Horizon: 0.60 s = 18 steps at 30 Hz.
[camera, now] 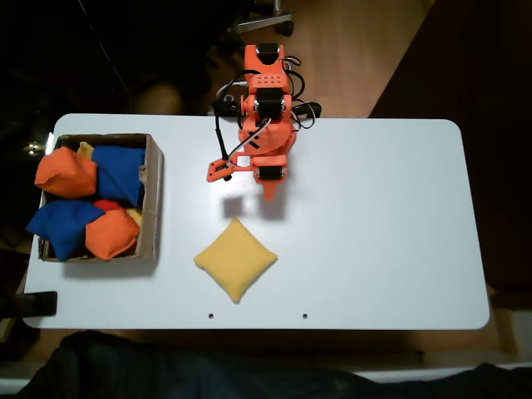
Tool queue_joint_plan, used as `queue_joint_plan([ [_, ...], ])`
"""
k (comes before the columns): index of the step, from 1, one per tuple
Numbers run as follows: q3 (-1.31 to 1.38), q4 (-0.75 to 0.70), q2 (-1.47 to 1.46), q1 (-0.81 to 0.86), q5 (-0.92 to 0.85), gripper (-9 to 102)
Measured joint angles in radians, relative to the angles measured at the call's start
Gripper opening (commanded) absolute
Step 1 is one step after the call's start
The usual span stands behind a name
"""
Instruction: Grasp a bag and put it in the box.
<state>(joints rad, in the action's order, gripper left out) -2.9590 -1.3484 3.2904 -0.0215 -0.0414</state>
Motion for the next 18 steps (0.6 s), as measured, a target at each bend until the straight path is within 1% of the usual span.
queue_joint_plan([
  [18,0.0,0.0,0.0,0.015,-0.009,0],
])
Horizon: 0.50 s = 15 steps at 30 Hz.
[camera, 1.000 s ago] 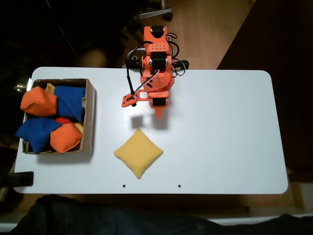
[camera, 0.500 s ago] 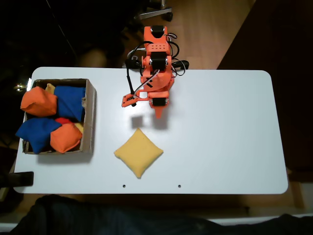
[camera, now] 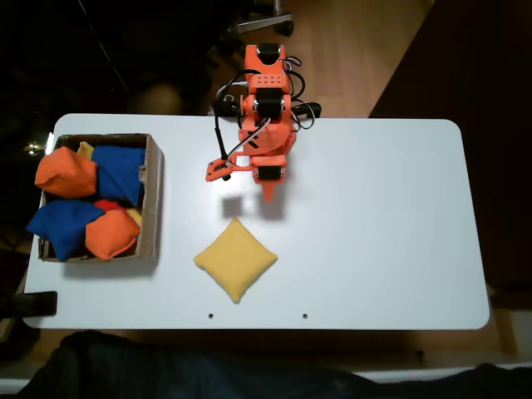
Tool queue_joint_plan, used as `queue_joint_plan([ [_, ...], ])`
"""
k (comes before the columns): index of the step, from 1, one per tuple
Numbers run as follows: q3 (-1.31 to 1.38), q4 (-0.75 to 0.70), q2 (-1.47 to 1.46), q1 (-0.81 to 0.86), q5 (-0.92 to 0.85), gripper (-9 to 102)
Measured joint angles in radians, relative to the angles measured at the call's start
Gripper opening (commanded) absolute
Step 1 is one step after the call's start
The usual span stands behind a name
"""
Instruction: Grasp a bag and put it in the box.
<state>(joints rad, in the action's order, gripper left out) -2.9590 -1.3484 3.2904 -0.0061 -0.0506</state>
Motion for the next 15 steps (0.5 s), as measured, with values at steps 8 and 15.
queue_joint_plan([
  [8,0.0,0.0,0.0,0.02,-0.014,0],
  [15,0.012,-0.003,0.002,0.02,-0.014,0],
])
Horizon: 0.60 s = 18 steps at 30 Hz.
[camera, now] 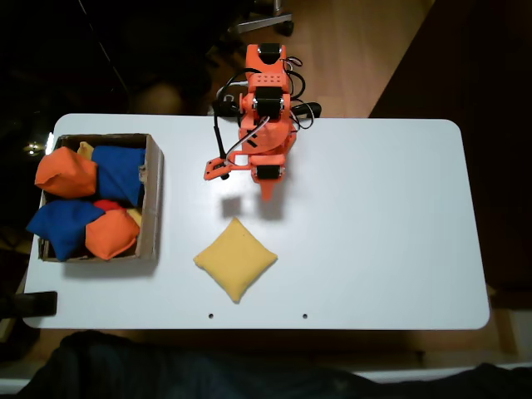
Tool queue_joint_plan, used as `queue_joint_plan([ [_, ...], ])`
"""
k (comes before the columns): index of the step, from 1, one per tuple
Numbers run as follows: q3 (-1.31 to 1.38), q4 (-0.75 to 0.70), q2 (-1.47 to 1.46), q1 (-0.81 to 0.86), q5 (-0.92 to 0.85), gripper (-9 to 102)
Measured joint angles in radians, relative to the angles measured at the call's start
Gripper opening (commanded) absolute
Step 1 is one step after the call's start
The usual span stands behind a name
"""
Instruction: Grasp a bag and put it in the box.
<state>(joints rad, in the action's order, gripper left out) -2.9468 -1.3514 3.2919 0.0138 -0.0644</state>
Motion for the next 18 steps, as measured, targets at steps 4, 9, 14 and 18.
queue_joint_plan([
  [4,0.008,0.002,-0.025,0.0,0.005,0],
  [9,0.028,0.031,-0.08,0.0,0.005,0],
  [14,0.058,0.084,-0.133,0.002,0.0,0],
  [18,0.095,0.109,-0.176,0.008,0.0,0],
])
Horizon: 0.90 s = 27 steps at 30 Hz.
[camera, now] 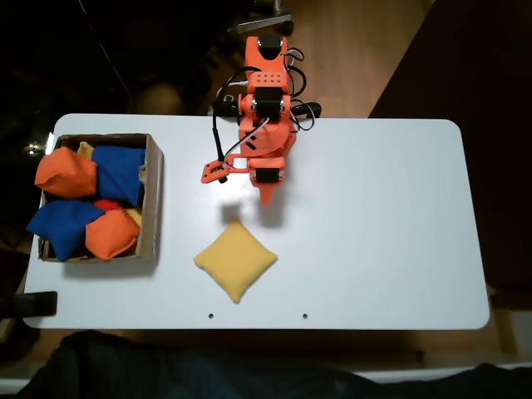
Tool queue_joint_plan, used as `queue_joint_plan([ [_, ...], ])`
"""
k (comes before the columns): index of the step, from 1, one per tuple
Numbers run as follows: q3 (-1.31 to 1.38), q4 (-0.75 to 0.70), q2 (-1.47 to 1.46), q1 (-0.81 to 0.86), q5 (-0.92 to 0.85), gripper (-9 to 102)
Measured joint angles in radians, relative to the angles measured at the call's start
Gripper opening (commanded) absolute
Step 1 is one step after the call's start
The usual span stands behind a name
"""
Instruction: Grasp a bag and put it in the box.
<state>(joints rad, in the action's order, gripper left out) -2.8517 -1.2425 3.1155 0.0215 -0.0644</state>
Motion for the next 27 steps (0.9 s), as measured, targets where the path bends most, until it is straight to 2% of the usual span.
queue_joint_plan([
  [27,0.351,0.003,-0.365,0.058,0.028,0],
])
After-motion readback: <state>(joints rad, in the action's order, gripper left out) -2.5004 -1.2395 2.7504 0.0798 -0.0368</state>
